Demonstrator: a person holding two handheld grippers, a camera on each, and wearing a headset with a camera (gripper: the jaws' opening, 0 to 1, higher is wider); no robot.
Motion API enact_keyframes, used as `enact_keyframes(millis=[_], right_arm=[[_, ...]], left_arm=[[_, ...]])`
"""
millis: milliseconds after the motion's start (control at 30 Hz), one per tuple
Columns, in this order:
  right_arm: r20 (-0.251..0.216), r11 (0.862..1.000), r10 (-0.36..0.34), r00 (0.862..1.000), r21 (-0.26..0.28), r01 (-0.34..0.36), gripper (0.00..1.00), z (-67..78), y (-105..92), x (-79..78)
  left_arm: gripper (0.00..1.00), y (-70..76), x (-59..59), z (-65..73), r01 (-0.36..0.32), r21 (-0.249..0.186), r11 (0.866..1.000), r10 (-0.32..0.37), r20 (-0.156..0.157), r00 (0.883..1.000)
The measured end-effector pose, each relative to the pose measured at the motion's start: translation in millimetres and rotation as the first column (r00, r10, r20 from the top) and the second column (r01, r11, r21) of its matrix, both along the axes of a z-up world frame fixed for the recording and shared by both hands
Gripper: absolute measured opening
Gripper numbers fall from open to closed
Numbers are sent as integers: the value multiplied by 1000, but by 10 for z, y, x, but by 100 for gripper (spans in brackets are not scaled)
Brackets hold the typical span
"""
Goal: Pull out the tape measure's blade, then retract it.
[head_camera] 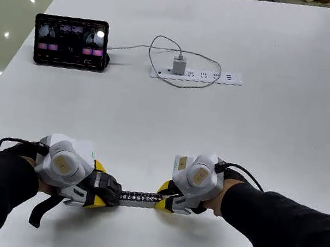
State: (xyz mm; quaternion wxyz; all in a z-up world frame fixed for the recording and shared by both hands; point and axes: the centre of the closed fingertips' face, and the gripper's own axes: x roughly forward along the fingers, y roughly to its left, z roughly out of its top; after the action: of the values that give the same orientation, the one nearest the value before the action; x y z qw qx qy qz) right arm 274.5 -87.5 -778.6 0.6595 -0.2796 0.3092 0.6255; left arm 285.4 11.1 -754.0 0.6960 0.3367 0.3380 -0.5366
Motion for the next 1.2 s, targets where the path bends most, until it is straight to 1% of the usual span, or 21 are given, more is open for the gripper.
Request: enact_keyframes(millis=[467, 1200], right_arm=[[-18, 1000, -15, 1000, -2, 15, 10, -15, -122, -6], [-17, 1000, -26, 1000, 4, 26, 10, -2, -262, -13]], left_arm=[[34, -7, -6, 2, 3, 4, 1000, -3, 5, 1000], [34, -11, -10, 1, 5, 5, 1000, -5, 7, 1000]])
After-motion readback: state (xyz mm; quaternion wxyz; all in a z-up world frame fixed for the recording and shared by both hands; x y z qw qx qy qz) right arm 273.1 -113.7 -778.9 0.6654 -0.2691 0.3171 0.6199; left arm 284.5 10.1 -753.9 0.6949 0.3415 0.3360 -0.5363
